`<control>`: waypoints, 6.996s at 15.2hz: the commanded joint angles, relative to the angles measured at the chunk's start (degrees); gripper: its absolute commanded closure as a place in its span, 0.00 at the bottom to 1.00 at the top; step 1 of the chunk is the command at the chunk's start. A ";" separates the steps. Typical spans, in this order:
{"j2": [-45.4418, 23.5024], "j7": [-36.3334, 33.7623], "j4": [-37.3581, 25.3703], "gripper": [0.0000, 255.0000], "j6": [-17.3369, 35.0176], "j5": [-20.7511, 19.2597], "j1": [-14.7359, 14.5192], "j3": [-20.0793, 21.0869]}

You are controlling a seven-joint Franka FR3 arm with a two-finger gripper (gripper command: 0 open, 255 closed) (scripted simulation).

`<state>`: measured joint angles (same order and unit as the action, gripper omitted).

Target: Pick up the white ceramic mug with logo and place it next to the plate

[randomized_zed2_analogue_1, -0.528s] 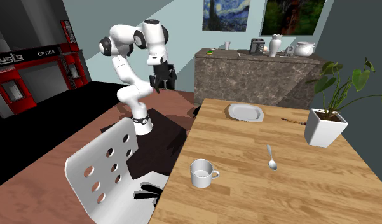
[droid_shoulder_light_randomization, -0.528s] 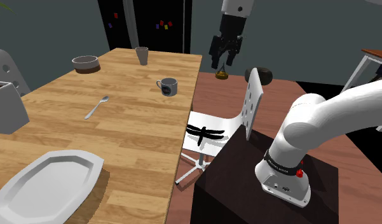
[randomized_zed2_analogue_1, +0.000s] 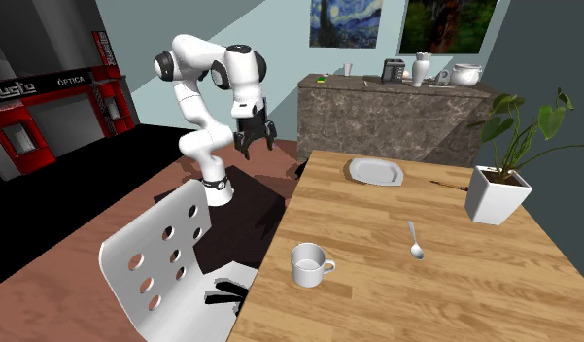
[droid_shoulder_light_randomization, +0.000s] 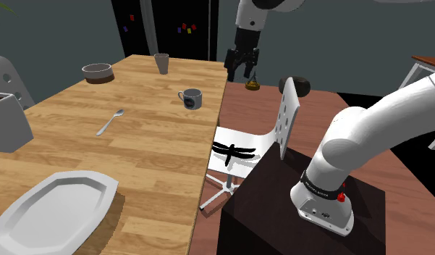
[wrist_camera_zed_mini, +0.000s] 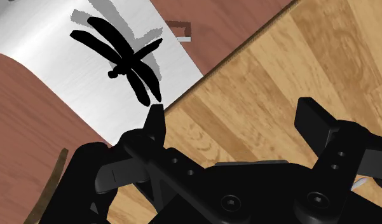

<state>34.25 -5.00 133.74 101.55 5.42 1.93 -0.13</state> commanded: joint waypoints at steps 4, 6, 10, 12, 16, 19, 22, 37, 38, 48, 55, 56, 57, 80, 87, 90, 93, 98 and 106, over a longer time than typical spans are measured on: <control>-10.10 2.18 -3.46 0.00 6.46 -0.80 0.69 -1.32; -14.29 3.04 -5.43 0.00 8.60 -0.98 0.94 -1.84; -22.81 4.69 -10.23 0.00 12.14 -1.11 1.43 -2.82; -27.11 5.49 -13.06 0.00 13.52 -1.05 1.68 -3.27; -35.81 7.02 -19.62 0.00 15.50 -0.74 2.26 -4.01; -42.44 8.07 -25.36 0.00 16.26 -0.38 2.81 -4.41; -49.20 9.00 -31.90 0.00 16.37 0.01 3.47 -4.67; -66.03 10.58 -45.92 0.00 19.00 1.04 5.02 -4.66; -66.04 10.58 -45.94 0.00 19.00 1.04 5.02 -4.66; -66.04 10.58 -45.95 1.00 18.99 1.04 5.02 -4.65; -65.73 10.52 -46.23 1.00 18.39 0.99 5.02 -4.68; -65.42 10.47 -46.54 1.00 17.78 0.94 5.01 -4.71; -65.12 10.41 -46.85 1.00 17.17 0.89 5.00 -4.73; -61.63 9.24 -59.25 1.00 1.33 0.16 5.19 -5.05; -57.98 4.71 -55.65 1.00 1.56 -0.68 1.64 -4.00; -55.90 1.24 -52.55 1.00 2.80 -1.24 -0.96 -3.06; -54.38 -2.31 -50.29 1.00 3.72 -1.77 -3.52 -2.04; -52.97 -8.38 -48.22 1.00 4.68 -2.63 -7.68 -0.18; -53.60 -18.24 -49.08 1.00 4.84 -4.07 -14.29 2.89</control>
<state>-18.85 -21.89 85.88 107.03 1.56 -11.51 2.39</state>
